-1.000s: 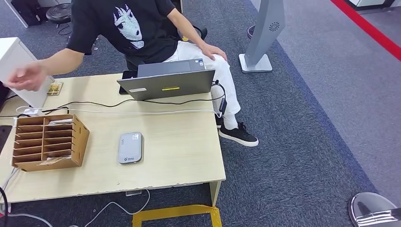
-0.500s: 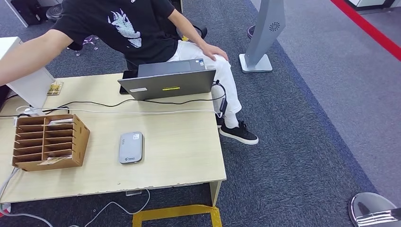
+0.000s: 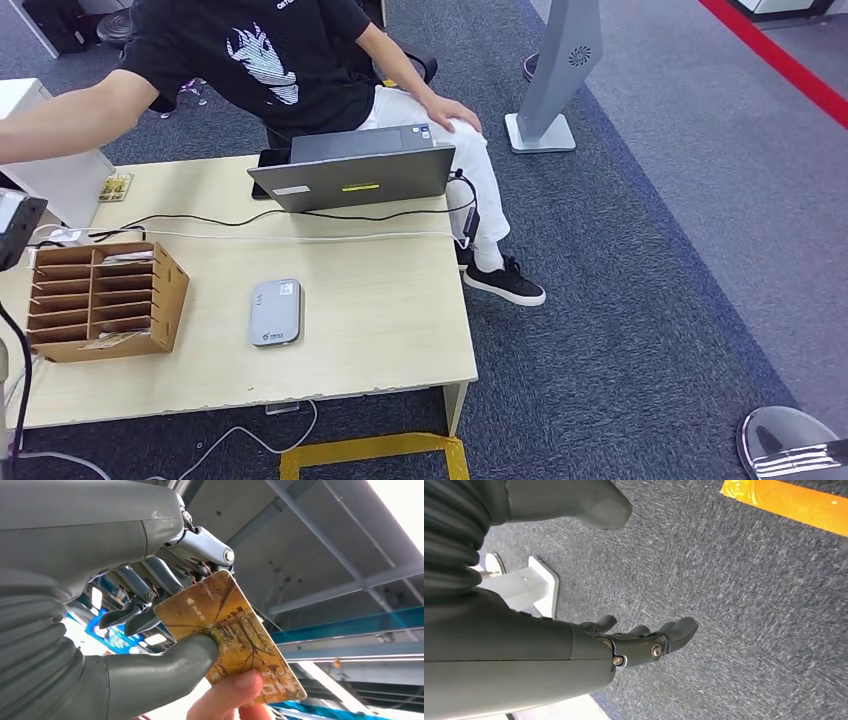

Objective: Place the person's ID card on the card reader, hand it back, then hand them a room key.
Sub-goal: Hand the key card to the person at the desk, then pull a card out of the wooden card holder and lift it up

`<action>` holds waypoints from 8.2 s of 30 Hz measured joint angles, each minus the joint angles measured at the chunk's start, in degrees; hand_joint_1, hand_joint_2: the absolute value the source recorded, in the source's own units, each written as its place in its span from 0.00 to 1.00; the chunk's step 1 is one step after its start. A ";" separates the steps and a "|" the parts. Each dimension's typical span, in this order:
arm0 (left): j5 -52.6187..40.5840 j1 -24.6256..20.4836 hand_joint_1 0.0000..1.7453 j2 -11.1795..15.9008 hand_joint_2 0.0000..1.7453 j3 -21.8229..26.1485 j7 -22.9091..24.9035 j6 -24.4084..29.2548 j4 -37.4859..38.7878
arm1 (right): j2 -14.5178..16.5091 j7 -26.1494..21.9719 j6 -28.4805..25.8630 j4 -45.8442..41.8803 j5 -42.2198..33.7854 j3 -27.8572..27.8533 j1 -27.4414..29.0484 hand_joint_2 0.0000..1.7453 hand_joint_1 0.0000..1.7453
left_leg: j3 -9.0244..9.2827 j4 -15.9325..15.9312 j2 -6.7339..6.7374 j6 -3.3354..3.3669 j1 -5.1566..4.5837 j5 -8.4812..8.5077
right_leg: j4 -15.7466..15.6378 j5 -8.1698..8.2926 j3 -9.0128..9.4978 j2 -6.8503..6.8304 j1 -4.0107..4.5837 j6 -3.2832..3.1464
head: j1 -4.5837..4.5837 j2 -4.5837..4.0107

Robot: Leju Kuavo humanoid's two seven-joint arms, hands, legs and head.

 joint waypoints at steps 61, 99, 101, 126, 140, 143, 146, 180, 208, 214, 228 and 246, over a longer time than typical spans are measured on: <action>22.27 27.51 0.00 2.72 1.00 -18.15 7.32 -36.28 -25.07 | 1.24 3.78 0.60 -1.95 -3.18 -3.58 1.71 1.00 0.00 | -0.10 -0.06 0.18 0.03 0.00 -0.06 | 0.01 -0.04 -0.11 0.22 0.00 0.02 | 0.01 0.00; 24.41 38.44 0.00 9.27 1.00 1.31 12.59 -43.73 -21.88 | 1.77 3.50 0.75 -2.91 -1.18 -7.45 1.46 1.00 0.00 | -0.11 -0.06 0.13 0.02 0.00 -0.05 | 0.00 -0.05 -0.10 0.13 0.00 0.01 | 0.02 0.00; 24.03 37.24 0.00 8.25 1.00 1.84 11.88 -41.69 -20.60 | 1.77 3.21 0.74 -2.92 -0.92 -7.45 1.38 1.00 0.00 | -0.11 -0.06 0.11 0.02 0.00 -0.05 | 0.00 -0.04 -0.09 0.11 0.00 0.02 | 0.02 0.00; 19.16 27.13 0.00 -2.03 1.00 2.26 9.32 -32.01 -8.47 | 1.66 1.87 0.28 -2.93 0.68 -7.45 0.77 1.00 0.00 | -0.08 -0.05 0.08 0.02 0.00 -0.04 | 0.00 -0.03 -0.09 0.09 0.00 0.01 | 0.02 0.00; 18.68 23.24 0.00 -4.99 1.00 1.14 8.44 -31.90 -2.06 | 1.51 1.25 0.04 -2.93 0.98 -7.45 0.48 1.00 0.00 | -0.09 -0.05 0.09 0.02 0.00 -0.04 | 0.00 -0.03 -0.10 0.10 0.00 0.01 | 0.02 0.00; 18.66 22.83 0.00 -5.32 1.00 0.82 8.40 -31.91 -1.16 | 1.51 1.17 -0.02 -2.93 0.87 -7.45 0.45 1.00 0.00 | -0.09 -0.05 0.09 0.02 0.00 -0.05 | 0.00 -0.03 -0.10 0.10 0.00 0.01 | 0.02 0.00; 18.64 22.73 0.00 -5.58 1.00 0.51 8.29 -31.89 -0.42 | 1.51 1.08 -0.15 -2.93 0.78 -7.45 0.41 1.00 0.00 | -0.09 -0.05 0.10 0.02 0.00 -0.05 | 0.00 -0.03 -0.11 0.11 0.00 0.01 | 0.02 0.00; 18.08 16.76 0.00 -7.01 1.00 -4.97 5.48 -31.67 6.14 | 1.22 0.63 -1.93 -2.89 -1.48 -8.91 -0.37 1.00 0.00 | -0.09 -0.04 0.10 0.02 0.00 -0.04 | 0.00 -0.02 -0.11 0.11 0.00 0.01 | 0.02 0.00; 30.93 20.52 0.00 9.63 1.00 -12.88 -8.68 -43.07 -4.30 | 0.67 -0.22 -1.64 -2.84 -2.41 -9.81 -0.36 1.00 0.00 | -0.10 -0.04 0.13 -0.01 0.00 -0.03 | 0.02 -0.02 -0.12 0.14 0.01 0.02 | 0.02 0.00; 29.66 21.11 0.00 11.47 1.00 -13.74 -7.16 -43.24 -4.52 | 0.66 -0.22 -1.61 -2.84 -2.47 -9.83 -0.37 1.00 0.00 | -0.10 -0.05 0.14 -0.01 0.03 -0.03 | 0.03 -0.03 -0.13 0.15 0.02 0.01 | 0.02 0.00; 30.22 32.30 0.00 17.24 1.00 -11.03 -4.74 -42.94 -8.09 | 0.63 0.29 -1.04 -2.84 -2.97 -10.26 -0.29 1.00 0.00 | -0.12 -0.07 0.17 -0.01 0.03 -0.03 | 0.03 -0.06 -0.14 0.20 0.02 -0.03 | 0.03 0.00; 23.88 31.79 0.00 15.06 1.00 -6.79 -3.49 -37.48 -8.21 | 0.56 -0.07 -1.05 -2.84 -2.81 -10.29 -0.29 1.00 0.00 | -0.11 -0.06 0.13 -0.01 0.03 -0.03 | 0.03 -0.05 -0.12 0.14 0.02 -0.03 | 0.03 0.00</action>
